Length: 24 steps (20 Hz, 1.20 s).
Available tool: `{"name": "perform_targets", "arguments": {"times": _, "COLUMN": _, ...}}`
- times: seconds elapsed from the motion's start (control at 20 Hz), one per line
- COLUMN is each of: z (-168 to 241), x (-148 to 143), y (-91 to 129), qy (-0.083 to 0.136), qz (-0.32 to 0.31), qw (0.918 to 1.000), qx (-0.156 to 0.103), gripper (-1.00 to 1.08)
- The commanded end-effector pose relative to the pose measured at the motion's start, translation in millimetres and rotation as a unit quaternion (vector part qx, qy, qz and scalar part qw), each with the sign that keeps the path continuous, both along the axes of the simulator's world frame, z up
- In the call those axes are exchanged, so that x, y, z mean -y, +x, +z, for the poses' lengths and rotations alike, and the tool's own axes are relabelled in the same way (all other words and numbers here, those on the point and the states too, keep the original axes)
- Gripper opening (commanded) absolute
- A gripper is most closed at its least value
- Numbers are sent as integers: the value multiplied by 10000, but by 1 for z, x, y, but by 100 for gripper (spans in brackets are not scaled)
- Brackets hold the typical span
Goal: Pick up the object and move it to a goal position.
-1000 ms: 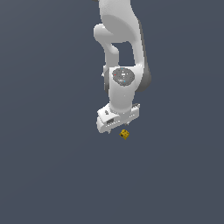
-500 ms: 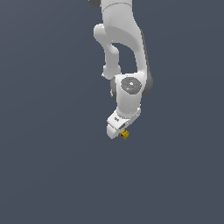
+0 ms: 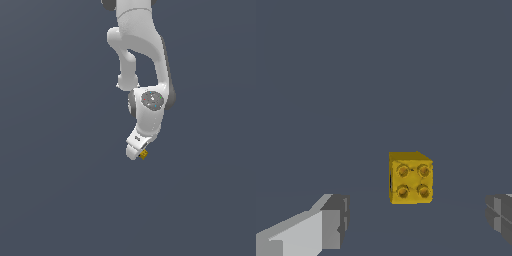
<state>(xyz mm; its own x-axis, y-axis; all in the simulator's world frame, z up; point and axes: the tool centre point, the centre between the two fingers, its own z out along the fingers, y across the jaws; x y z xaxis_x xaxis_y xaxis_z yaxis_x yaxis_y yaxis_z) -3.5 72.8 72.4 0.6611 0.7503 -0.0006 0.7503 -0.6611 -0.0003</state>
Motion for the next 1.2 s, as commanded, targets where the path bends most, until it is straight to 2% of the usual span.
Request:
{"name": "perform_targets", "arguments": {"times": 0.0, "z": 0, "x": 0, "y": 0, "qy": 0, "qz": 0, "qw": 10000, "qx": 2, "gripper": 100}}
{"name": "perform_targets", "arguments": {"times": 0.55, "z": -43, "x": 0, "y": -1, "qy": 0, "qz": 25, "qw": 10000, "qx": 2, "gripper": 100}}
{"name": "perform_targets", "arguments": {"times": 0.8, "z": -50, "x": 0, "y": 0, "qy": 1, "qz": 29, "qw": 10000, "qx": 3, "gripper": 100}}
{"name": "perform_targets", "arguments": {"times": 0.85, "z": -50, "x": 0, "y": 0, "qy": 1, "qz": 29, "qw": 10000, "qx": 3, "gripper": -100}}
{"name": "perform_targets", "arguments": {"times": 1.15, "z": -50, "x": 0, "y": 0, "qy": 1, "qz": 29, "qw": 10000, "qx": 3, "gripper": -100}}
